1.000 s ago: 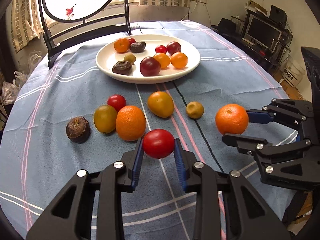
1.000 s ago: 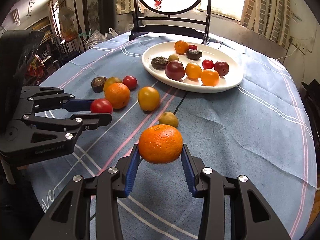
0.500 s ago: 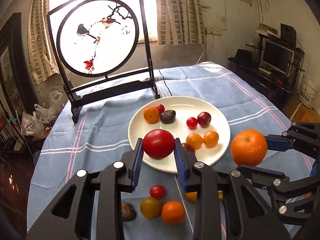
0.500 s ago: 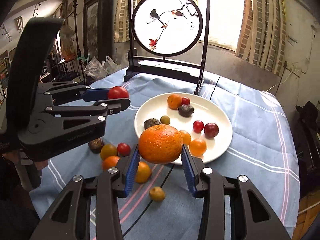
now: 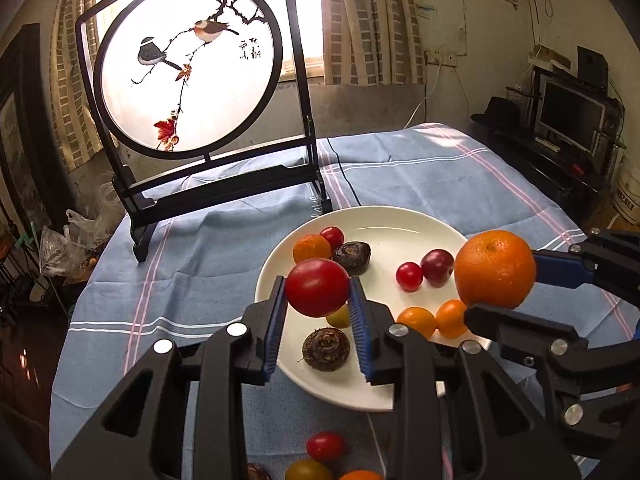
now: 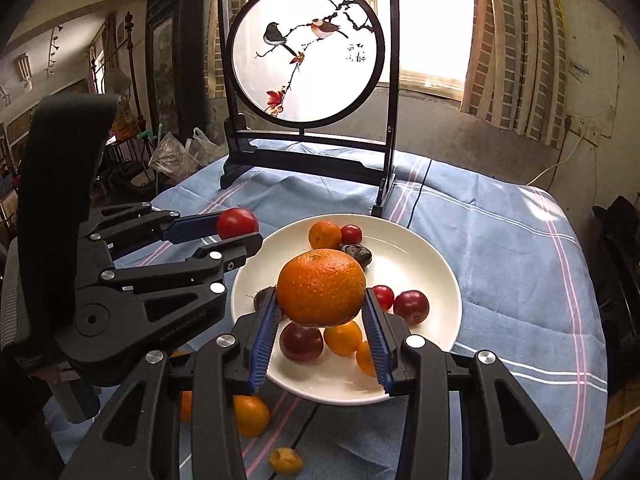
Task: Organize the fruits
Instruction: 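Lower both held fruits onto the white plate and open both tools, then withdraw both open tools toward the remaining fruits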
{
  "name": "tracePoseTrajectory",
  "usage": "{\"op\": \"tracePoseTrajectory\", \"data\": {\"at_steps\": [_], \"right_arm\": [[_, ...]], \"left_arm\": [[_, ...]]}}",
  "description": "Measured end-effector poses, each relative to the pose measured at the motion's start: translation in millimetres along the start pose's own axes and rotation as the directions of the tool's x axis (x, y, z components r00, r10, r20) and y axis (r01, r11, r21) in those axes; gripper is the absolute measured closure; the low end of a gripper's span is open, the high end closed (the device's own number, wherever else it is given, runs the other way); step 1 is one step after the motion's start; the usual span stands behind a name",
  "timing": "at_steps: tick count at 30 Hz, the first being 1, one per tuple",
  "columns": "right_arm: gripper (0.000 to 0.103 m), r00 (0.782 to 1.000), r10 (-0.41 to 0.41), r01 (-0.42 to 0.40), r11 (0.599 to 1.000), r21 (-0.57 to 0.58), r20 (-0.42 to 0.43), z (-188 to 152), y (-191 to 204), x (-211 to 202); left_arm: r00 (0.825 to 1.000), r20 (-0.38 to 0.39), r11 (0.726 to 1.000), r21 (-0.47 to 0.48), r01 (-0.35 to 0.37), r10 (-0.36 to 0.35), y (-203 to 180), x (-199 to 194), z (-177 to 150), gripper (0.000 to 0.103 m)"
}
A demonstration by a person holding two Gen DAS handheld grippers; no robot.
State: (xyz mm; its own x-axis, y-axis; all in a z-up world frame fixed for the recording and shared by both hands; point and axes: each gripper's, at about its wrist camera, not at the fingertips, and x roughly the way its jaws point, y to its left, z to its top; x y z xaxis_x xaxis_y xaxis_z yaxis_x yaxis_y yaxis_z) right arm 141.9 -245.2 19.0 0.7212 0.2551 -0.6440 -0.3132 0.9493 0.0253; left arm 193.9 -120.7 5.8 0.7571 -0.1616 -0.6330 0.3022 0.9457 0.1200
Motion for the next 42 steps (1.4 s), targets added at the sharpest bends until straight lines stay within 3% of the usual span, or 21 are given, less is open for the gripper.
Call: {"op": "tracePoseTrajectory", "data": {"at_steps": [19, 21, 22, 23, 25, 30, 34, 42], "right_arm": [[0.061, 0.992, -0.033, 0.043, 0.996, 0.078, -0.121, 0.3, -30.0, 78.0], [0.06, 0.991, -0.022, 0.034, 0.996, 0.088, -0.132, 4.4, -32.5, 86.8], [0.058, 0.99, -0.028, 0.042, 0.994, 0.098, -0.136, 6.1, -33.7, 89.7], [0.055, 0.991, -0.033, 0.048, 0.993, 0.112, -0.133, 7.5, -35.6, 90.6], [0.052, 0.994, -0.024, 0.039, 0.99, 0.135, -0.109, 9.8, -40.0, 86.1], [0.052, 0.996, -0.008, 0.019, 0.992, 0.128, -0.09, 2.5, -40.3, 62.1], [0.051, 0.994, 0.013, -0.008, 0.999, 0.042, -0.107, -22.9, -24.2, 34.6], [0.052, 0.972, 0.03, -0.056, 0.993, -0.105, -0.235, -93.5, 15.1, 9.1]], "left_arm": [[0.993, -0.109, 0.998, 0.054, -0.041, 0.047, 3.9, 69.0, -5.7, 0.072], [0.993, -0.104, 0.996, 0.079, -0.048, 0.056, 0.1, 74.6, -5.9, 0.061], [0.993, -0.097, 0.995, 0.082, -0.063, 0.071, -0.5, 75.5, -6.1, 0.049], [0.993, -0.092, 0.995, 0.078, -0.065, 0.072, 0.4, 76.0, -5.8, 0.044], [0.994, -0.093, 0.996, 0.065, -0.059, 0.065, 4.7, 74.7, -7.1, 0.044], [0.995, -0.078, 0.998, 0.045, -0.052, 0.055, 16.6, 54.6, -11.5, 0.044], [0.998, -0.052, 0.998, 0.049, -0.033, 0.035, 21.0, 23.8, -23.2, 0.042], [0.999, -0.053, 0.998, 0.059, 0.017, -0.014, 25.2, -38.4, -73.5, 0.039]]}}
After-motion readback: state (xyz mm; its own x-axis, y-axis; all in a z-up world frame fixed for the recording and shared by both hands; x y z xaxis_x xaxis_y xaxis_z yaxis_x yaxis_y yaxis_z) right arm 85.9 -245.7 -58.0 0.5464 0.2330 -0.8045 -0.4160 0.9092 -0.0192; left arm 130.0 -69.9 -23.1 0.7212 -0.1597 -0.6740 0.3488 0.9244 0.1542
